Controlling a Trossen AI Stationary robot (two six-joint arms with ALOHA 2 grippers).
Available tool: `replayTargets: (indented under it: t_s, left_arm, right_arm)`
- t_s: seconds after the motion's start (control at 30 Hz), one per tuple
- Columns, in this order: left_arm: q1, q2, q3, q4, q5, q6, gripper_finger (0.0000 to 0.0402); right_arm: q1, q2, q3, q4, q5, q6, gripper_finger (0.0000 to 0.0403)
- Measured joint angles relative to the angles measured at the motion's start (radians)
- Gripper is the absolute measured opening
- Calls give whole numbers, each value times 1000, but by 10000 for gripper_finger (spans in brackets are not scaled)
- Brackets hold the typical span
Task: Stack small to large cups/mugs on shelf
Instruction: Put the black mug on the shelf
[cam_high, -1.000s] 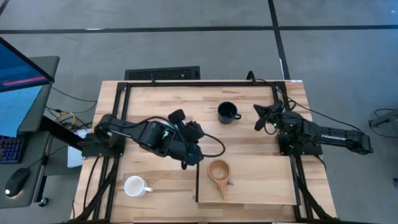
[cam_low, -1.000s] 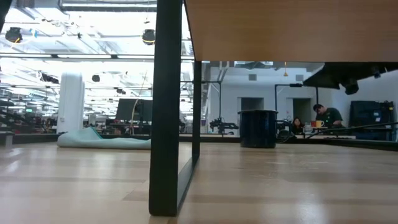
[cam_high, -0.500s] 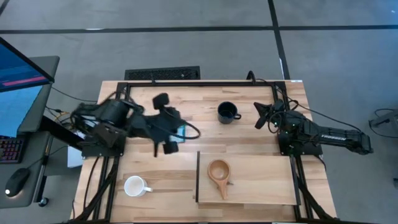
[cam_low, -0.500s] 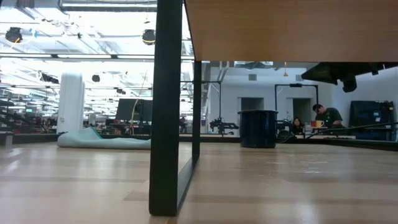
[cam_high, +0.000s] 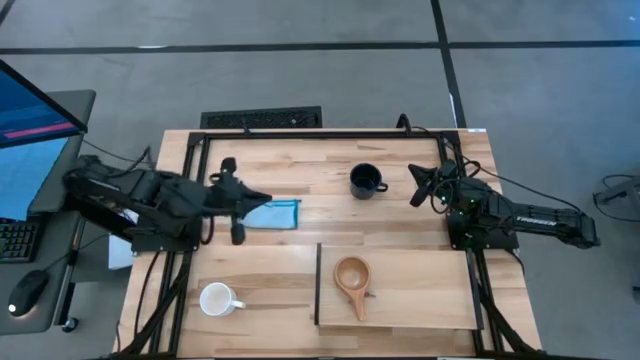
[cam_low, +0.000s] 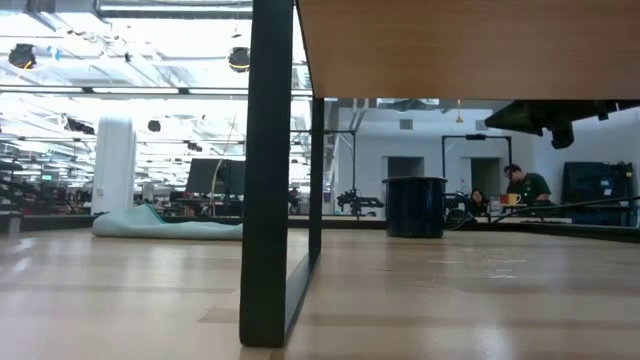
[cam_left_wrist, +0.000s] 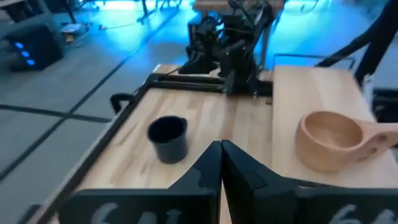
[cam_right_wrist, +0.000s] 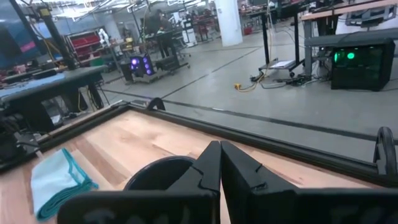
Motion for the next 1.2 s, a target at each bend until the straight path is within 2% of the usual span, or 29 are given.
replayTargets:
  t_s: [0.17, 0.37, 0.53, 0.77, 1.1, 1.2]
  left_arm:
    - [0, -215, -329, 283, 39, -2, 0]
    - [0, -375, -543, 420, 42, 1, 0]
    - [0, -439, -655, 437, 44, -32, 0]
    - [0, -491, -785, 567, 45, -2, 0]
    - [0, -652, -889, 574, 58, 2, 0]
    - [0, -700, -921, 572, 70, 1, 0]
  right_arm:
    - [0, 0, 0, 0, 0, -5, 33]
    - [0, 0, 1, -1, 0, -5, 33]
    - [0, 0, 1, -4, 0, -6, 33]
    - [0, 0, 1, 0, -1, -1, 33]
    - [0, 0, 1, 0, -4, 1, 33]
    - [0, 0, 1, 2, -4, 76, 33]
